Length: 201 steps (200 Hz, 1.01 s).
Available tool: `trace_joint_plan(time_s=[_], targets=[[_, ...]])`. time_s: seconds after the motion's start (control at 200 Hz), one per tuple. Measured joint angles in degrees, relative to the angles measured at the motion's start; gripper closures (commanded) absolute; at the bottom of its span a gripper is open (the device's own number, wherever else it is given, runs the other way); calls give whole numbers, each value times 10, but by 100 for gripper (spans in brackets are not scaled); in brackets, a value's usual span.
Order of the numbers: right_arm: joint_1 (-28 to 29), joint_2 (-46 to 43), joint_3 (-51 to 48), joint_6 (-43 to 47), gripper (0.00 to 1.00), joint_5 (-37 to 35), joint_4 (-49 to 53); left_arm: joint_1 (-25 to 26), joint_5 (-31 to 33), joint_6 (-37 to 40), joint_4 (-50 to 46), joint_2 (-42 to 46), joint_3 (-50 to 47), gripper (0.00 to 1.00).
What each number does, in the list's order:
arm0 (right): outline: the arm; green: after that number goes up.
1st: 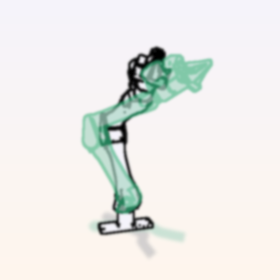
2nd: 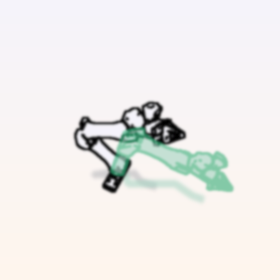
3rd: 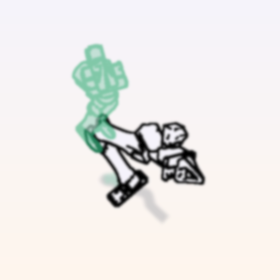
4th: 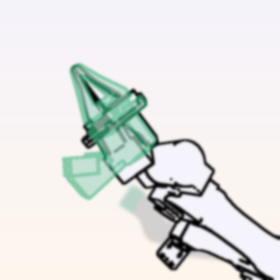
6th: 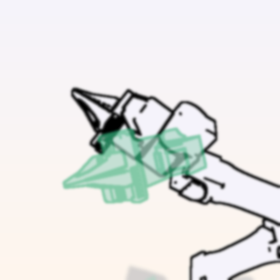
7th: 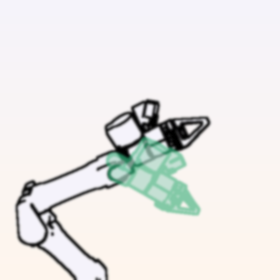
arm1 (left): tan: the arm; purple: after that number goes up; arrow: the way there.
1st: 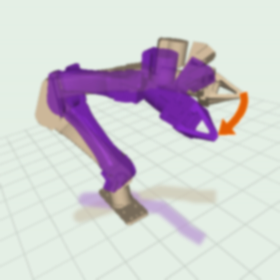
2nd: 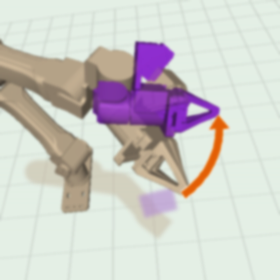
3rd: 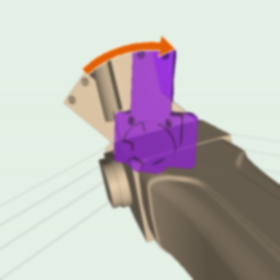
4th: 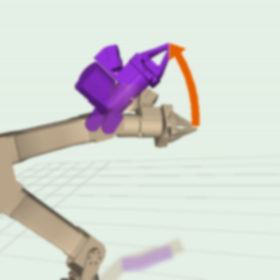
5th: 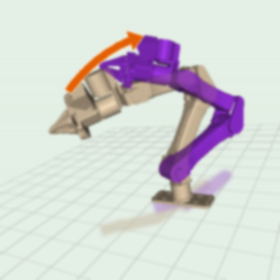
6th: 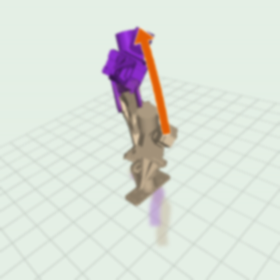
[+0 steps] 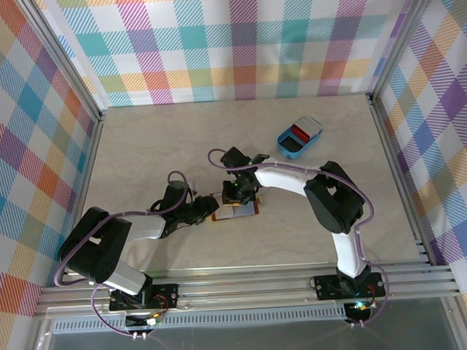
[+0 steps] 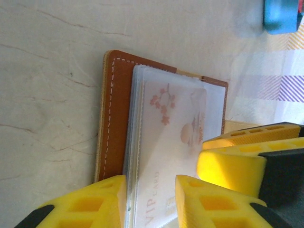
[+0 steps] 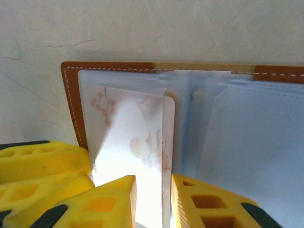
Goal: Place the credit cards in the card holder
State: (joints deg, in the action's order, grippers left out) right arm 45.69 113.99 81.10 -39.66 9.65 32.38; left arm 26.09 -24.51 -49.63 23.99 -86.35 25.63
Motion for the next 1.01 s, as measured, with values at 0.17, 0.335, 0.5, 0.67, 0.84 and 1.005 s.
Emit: trace_joint_plan(time_s=[0.17,0.335,0.5,0.67,0.84,1.005], targets=[[-8,-42,-19,2,61,-9,6,0,0,3,-1,16,0,63],[-17,-80,-27,13,57,-35,24,0,10,10,-20,52,-5,61],[-21,-83,-26,33,56,-66,44,0,22,12,-42,92,-11,61],[-22,-60,1,50,52,-97,76,0,27,13,-52,96,-11,59],[-22,-33,21,58,49,-111,90,0,27,28,-64,92,-10,52],[-22,-6,40,56,48,-111,93,0,27,41,-76,81,-8,52]])
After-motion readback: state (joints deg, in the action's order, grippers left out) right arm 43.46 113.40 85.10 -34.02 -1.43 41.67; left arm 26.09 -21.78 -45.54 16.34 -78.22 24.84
